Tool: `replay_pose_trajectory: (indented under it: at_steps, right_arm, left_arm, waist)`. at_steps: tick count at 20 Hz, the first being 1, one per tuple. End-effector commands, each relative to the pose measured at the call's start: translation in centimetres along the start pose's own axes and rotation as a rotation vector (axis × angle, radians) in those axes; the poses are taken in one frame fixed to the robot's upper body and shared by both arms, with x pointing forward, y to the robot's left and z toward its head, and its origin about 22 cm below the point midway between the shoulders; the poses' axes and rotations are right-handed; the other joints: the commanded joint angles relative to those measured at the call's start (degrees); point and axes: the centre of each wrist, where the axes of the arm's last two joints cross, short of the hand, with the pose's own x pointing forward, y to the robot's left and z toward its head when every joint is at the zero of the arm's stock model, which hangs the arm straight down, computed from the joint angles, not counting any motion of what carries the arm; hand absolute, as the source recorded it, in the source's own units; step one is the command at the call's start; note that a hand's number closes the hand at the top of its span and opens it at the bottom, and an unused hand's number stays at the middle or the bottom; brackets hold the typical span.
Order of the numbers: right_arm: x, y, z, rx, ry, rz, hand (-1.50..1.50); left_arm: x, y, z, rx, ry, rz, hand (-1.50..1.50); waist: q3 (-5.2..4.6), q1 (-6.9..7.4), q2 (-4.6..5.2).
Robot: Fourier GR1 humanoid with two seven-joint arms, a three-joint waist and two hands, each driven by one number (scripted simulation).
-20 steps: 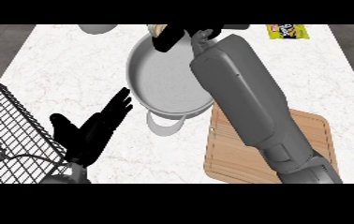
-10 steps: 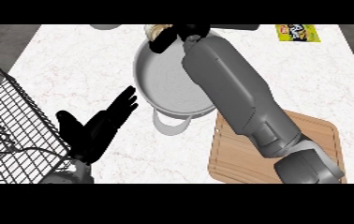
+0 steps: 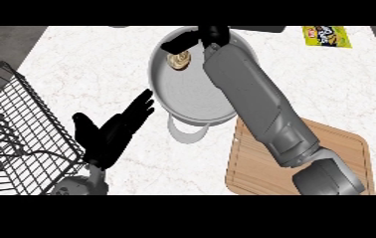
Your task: Pick the cupcake from the cutting board and place it in the pot
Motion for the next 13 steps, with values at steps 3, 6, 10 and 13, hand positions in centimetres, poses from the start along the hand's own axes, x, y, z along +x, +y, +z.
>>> replay_pose_trajectory:
  at_steps: [3, 6, 10, 13]
  right_arm:
    - [-0.8, 0.1, -0.2, -0.052, -0.035, -0.165, -1.5]
    - [-1.7, 0.2, -0.3, -0.119, -0.066, -0.191, -1.5]
    - [-1.3, 0.4, -0.7, -0.185, -0.067, -0.135, -1.5]
    - [-3.4, 0.5, -0.6, -0.225, -0.051, -0.16, -1.5]
  left_arm:
    - [0.9, 0.5, -0.6, -0.004, -0.013, -0.009, 0.0]
    - [1.3, 0.4, 0.4, 0.003, -0.019, -0.012, 0.0]
    - [-0.5, 0.2, 0.9, 0.025, -0.005, 0.001, 0.0]
    - [0.6, 1.2, 0.6, 0.047, 0.001, 0.032, 0.0]
  waist:
    - [0.0, 0.93, 0.07]
    - [0.03, -0.05, -0.4]
    - [-0.03, -1.68, -0.73]
    - [0.0, -3.08, -0.94]
